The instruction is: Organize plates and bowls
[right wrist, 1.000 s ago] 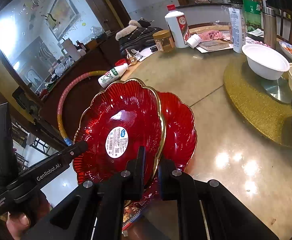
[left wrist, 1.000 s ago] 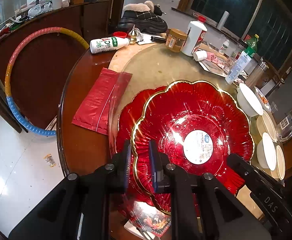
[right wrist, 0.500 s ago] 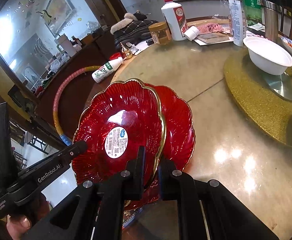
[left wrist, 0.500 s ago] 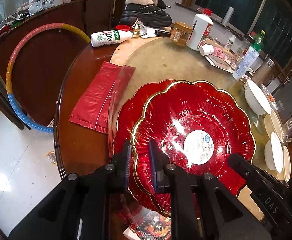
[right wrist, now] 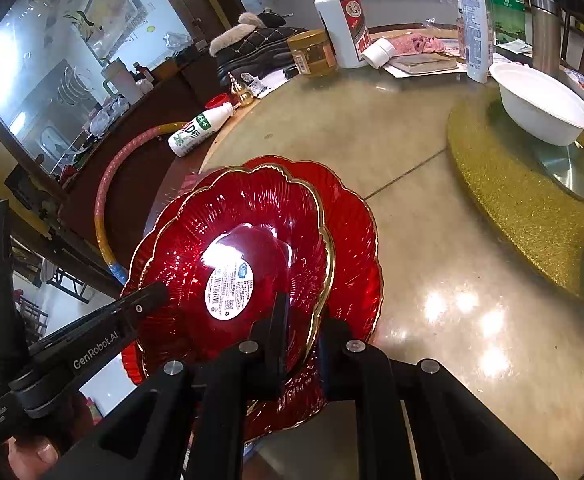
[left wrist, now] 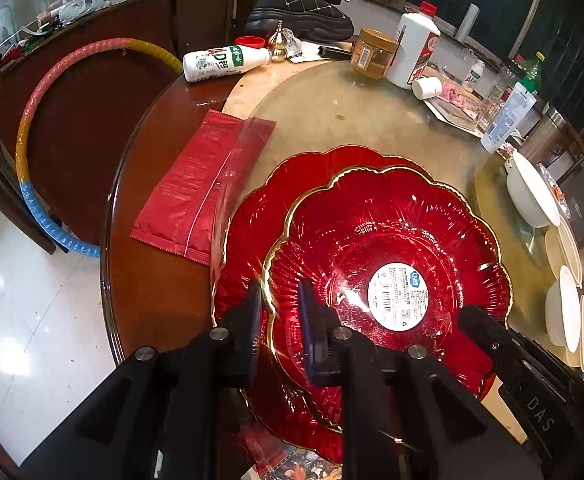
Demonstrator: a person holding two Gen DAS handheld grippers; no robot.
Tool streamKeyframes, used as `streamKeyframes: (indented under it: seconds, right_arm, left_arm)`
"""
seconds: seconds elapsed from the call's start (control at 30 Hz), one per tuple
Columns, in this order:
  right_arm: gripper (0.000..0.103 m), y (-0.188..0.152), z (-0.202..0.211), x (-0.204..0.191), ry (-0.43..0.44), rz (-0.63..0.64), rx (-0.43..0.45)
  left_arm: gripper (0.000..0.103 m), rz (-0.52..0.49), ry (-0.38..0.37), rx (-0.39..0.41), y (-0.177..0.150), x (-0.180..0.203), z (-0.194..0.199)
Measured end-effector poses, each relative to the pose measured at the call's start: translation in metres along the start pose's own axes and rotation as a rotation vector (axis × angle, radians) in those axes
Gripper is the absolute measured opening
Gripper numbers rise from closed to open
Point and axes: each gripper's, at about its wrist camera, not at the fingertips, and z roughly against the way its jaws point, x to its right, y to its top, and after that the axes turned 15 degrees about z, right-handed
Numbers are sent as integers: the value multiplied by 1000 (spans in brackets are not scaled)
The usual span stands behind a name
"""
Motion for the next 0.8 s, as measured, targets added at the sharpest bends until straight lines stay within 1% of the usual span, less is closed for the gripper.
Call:
streamKeyframes:
  seconds: [0.17, 0.3, 0.4, 0.43, 0.6, 0.7, 0.73, 0.77, 0.8]
  right_arm:
    - [16, 1, -5, -1, -12, 16, -15]
    - [17, 3, -6, -4, -29, 30, -26]
    - [21, 4, -6, -3, -5, 22, -44]
    - [23, 4, -5, -2, 2, 19, -43]
    - [34, 5, 2, -5, 4, 30, -40]
    - [44, 5, 10, -5, 9, 26, -29]
    - [50, 5, 12, -5, 3, 23, -28]
    - [53, 4, 17, -4, 6, 19, -16]
    - [54, 2, 23, -2, 9, 11, 0]
  left_arm:
    - [15, -2, 21, 3, 1, 2, -4]
    - [15, -2, 29, 5, 2, 3, -6]
    - [15, 9, 30, 0, 3, 2, -5]
    - [15, 11, 29, 1, 3, 2, -4]
    - [16, 26, 10, 7, 3, 1, 2]
    - [29, 40, -23, 7, 4, 0, 9]
    - [38, 53, -28, 13, 3, -2, 14]
    - [44, 61, -33, 19, 3, -2, 17]
    - [45, 73, -51, 38, 1, -4, 25]
